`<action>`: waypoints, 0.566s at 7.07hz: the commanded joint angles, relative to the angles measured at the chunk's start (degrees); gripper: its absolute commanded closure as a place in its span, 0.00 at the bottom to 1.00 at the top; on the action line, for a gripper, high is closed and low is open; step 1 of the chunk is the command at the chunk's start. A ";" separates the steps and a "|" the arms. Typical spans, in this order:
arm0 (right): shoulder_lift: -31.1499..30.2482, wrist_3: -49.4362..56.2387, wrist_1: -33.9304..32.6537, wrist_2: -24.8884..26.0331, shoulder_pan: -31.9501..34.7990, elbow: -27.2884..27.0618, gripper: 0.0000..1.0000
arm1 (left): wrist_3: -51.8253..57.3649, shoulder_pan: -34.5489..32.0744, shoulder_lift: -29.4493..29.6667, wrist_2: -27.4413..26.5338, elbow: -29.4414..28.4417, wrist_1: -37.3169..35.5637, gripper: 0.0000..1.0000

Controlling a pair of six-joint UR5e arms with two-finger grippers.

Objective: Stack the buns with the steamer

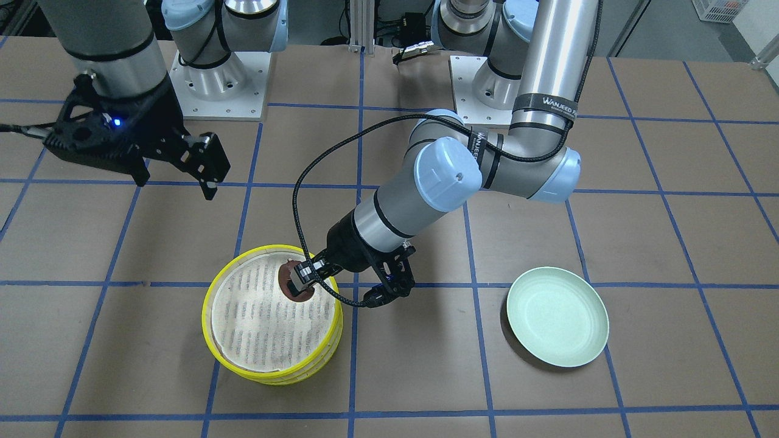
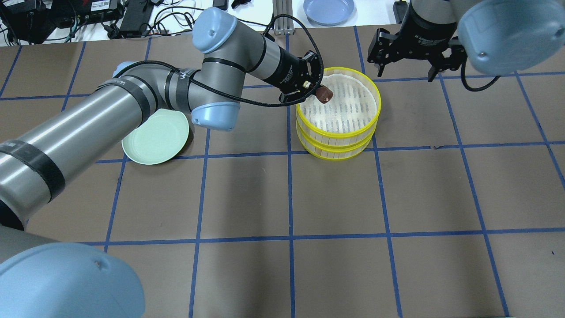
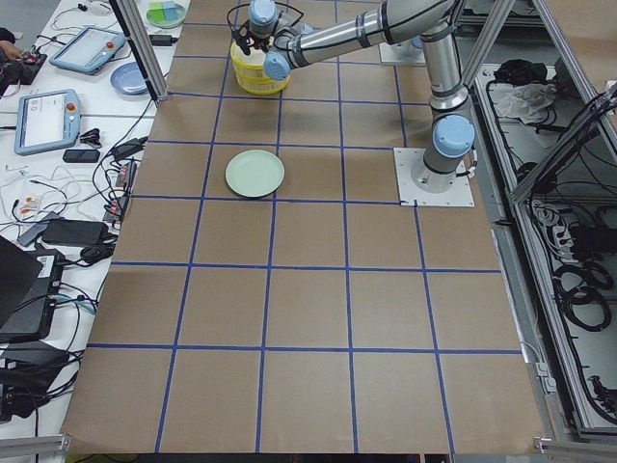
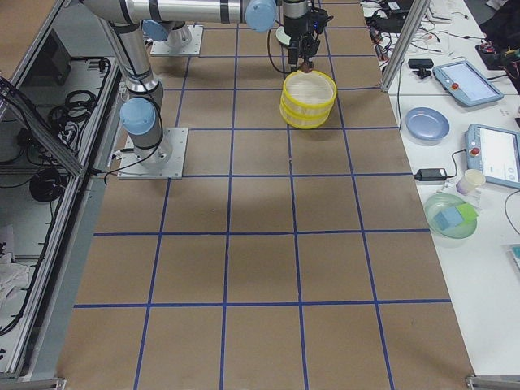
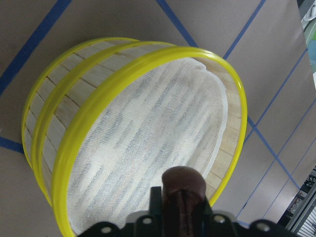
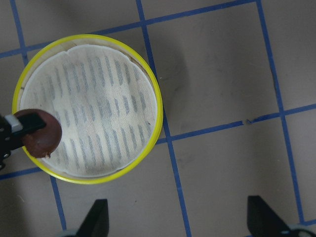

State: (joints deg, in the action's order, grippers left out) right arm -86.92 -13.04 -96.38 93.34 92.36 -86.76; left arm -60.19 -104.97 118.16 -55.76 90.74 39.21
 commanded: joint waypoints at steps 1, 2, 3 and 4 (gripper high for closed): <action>-2.54 7.02 4.89 0.09 -0.16 2.29 0.00 | 0.42 -0.59 0.23 -0.06 -0.65 -0.28 0.00; -2.90 10.20 4.37 -1.30 -0.16 2.29 0.00 | 1.21 -0.59 0.06 -0.14 -0.91 -0.28 0.00; -2.73 10.75 4.01 -3.93 -0.16 2.03 0.00 | 2.61 -0.59 -0.21 -0.14 -1.09 -0.19 0.00; -2.64 15.89 -0.69 -4.65 -0.25 2.03 0.00 | 2.88 -0.42 -0.56 -0.14 -1.18 -0.10 0.00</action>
State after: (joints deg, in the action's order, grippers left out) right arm -89.58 -1.50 -93.59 90.14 92.17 -84.67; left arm -58.01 -105.51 117.95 -55.89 89.72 39.02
